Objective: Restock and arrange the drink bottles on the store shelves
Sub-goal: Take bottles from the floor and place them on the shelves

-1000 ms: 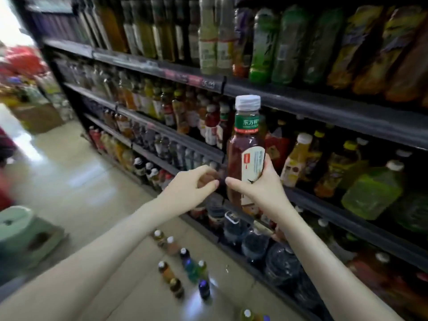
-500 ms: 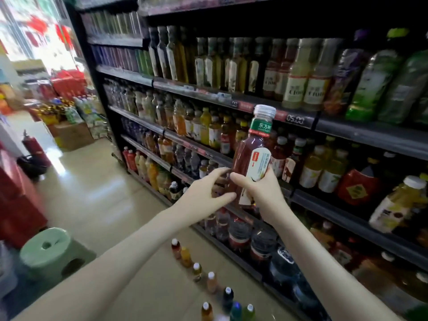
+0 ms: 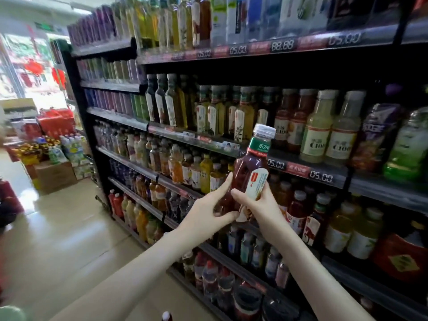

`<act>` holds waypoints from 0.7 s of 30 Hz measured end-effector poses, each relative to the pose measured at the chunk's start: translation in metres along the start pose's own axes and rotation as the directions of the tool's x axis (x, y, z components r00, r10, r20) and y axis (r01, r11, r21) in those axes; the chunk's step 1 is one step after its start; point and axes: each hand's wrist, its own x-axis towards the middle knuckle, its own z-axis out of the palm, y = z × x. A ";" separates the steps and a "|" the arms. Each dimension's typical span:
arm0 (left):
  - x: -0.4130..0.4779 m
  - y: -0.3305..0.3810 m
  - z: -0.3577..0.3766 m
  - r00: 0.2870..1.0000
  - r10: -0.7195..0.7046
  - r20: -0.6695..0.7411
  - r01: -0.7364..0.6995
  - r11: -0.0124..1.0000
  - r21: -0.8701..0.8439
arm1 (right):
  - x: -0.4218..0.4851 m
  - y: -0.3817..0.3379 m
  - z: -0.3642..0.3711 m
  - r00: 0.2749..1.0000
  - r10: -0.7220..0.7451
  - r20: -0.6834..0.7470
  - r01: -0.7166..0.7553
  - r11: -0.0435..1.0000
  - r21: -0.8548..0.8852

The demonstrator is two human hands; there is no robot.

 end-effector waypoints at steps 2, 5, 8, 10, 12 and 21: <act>0.023 -0.011 -0.008 0.999 0.041 -0.012 -0.041 0.998 0.047 | 0.026 0.000 -0.001 0.999 -0.032 -0.019 0.031 0.999 -0.038; 0.059 -0.030 -0.024 0.993 0.114 0.024 -0.117 0.981 0.153 | 0.067 -0.001 -0.004 0.995 -0.069 -0.068 0.063 0.994 -0.091; 0.101 -0.060 -0.044 0.980 0.168 0.102 -0.193 0.920 0.341 | 0.109 -0.002 -0.007 0.966 -0.168 -0.198 0.130 0.973 -0.192; 0.135 -0.082 -0.058 0.982 0.178 0.067 -0.190 0.909 0.371 | 0.140 -0.003 -0.013 0.920 -0.247 -0.304 0.162 0.946 -0.279; 0.168 -0.100 -0.066 0.978 0.209 -0.002 -0.194 0.912 0.362 | 0.168 -0.002 -0.020 0.858 -0.288 -0.426 0.162 0.938 -0.308; 0.293 -0.132 -0.063 0.923 0.378 0.072 -0.383 0.885 0.265 | 0.253 0.002 -0.037 0.601 -0.364 -0.712 0.024 0.898 -0.439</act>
